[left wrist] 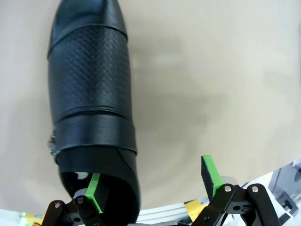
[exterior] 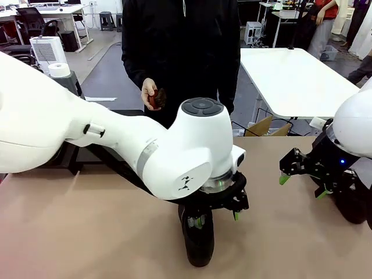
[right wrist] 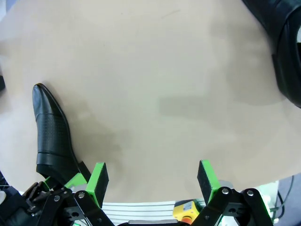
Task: Organize the shoes by placing them on the stand.
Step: Place the Shoe from the middle of the table onto the Shoes Stand.
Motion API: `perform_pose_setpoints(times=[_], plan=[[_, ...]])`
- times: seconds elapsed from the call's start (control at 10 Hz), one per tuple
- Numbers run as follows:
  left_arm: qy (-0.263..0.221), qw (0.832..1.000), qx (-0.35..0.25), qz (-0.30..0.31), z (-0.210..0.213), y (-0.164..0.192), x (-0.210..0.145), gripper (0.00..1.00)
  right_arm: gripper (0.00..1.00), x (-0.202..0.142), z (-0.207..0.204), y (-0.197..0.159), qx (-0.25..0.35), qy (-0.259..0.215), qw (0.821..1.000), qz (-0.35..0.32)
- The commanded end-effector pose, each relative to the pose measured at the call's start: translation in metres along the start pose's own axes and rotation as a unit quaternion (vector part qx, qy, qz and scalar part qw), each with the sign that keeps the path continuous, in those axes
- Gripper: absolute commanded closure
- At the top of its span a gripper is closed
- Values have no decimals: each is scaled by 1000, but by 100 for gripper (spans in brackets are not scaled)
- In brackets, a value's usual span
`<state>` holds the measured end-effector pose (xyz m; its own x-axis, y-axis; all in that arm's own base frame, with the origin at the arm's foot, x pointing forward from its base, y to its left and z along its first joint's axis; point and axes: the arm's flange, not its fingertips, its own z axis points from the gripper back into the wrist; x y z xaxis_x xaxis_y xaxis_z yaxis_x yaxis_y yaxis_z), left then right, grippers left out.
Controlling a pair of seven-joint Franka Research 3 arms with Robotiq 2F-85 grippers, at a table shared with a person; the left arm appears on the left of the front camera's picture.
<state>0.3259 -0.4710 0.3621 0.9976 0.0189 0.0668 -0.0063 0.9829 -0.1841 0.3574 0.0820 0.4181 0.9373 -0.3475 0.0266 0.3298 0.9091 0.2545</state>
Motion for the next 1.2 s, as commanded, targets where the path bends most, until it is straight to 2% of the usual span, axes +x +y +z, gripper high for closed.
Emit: perform_pose_setpoints(times=[0.0, 0.1, 0.2, 0.4, 0.7, 0.8, 0.9, 1.1], plan=[[0, 999, 32, 18, -8, -12, 2, 0, 0, 0, 1, 1, 3, 0, 1000, -1], [7, 999, 42, 24, -16, -13, 3, 0, 0, 0, 1, 1, 3, 0, 1000, -1], [6, 998, 53, 24, -19, -12, 3, 7, 0, 0, 1, 1, 3, 0, 1000, -1], [1, 998, 59, 22, -19, -11, 4, 38, 0, 0, 1, 1, 3, 0, 1000, -1], [10, 997, 70, 11, -21, -8, 2, 93, 0, 0, 1, 1, 3, 0, 1000, -1], [14, 997, 71, 8, -20, -5, 0, 100, 0, 0, 1, 1, 3, 0, 1000, -1], [35, 997, 69, 6, -21, -4, 0, 100, 0, 0, 1, 1, 3, 0, 1000, -1], [34, 997, 63, 4, -17, -3, -1, 100, 0, 0, 1, 1, 3, 0, 1000, -1]])
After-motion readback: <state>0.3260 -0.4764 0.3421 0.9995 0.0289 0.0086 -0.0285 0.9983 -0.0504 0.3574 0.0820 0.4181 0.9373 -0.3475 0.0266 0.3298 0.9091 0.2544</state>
